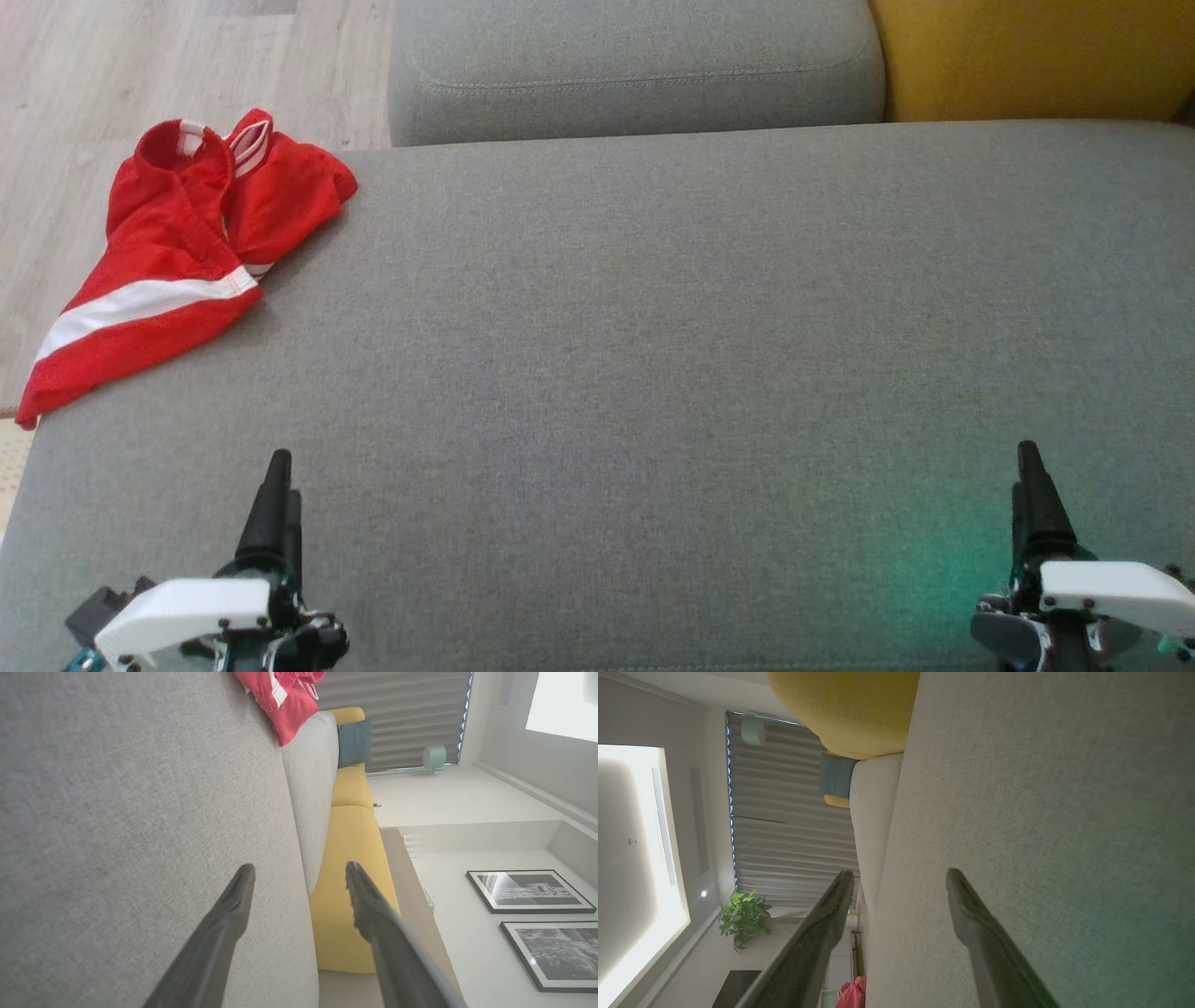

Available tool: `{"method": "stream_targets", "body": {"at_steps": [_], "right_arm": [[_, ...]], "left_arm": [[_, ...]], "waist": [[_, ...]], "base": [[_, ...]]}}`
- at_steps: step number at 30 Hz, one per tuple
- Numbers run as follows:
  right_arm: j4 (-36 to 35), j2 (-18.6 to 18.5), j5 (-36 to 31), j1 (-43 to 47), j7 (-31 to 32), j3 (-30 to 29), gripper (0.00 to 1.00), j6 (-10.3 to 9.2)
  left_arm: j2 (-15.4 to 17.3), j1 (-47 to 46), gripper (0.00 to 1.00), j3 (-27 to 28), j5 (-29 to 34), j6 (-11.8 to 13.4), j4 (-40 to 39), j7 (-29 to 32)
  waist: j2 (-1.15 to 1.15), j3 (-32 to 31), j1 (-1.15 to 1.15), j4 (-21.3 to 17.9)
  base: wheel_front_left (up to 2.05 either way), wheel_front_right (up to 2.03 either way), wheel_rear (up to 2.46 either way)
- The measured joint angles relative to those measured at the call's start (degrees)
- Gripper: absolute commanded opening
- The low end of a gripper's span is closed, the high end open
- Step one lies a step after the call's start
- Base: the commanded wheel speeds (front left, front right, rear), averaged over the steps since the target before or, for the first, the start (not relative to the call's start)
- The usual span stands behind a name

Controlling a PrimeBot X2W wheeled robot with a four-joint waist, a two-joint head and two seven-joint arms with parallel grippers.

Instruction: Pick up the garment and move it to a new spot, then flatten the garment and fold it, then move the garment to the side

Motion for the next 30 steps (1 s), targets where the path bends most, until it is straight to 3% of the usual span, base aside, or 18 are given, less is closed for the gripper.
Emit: {"method": "stream_targets", "body": {"at_steps": [11, 30], "right_arm": [[-3.59, 0.0, -10.9, 0.0, -1.86, 1.38, 1.0, 0.0], [-6.78, -0.01, -26.06, 0.0, -5.11, 4.25, 1.0, 0.0]], "left_arm": [[0.02, 0.02, 1.0, -1.67, 6.78, 1.51, -3.03, -1.69], [0.18, 0.03, 1.0, -5.21, 27.95, 3.44, -6.61, -4.75]], "waist": [[0.0, -0.13, 0.0, -0.01], [0.0, -0.4, 0.0, 0.06]], "base": [[0.0, 0.0, 0.0], [0.0, 0.0, 0.0]]}}
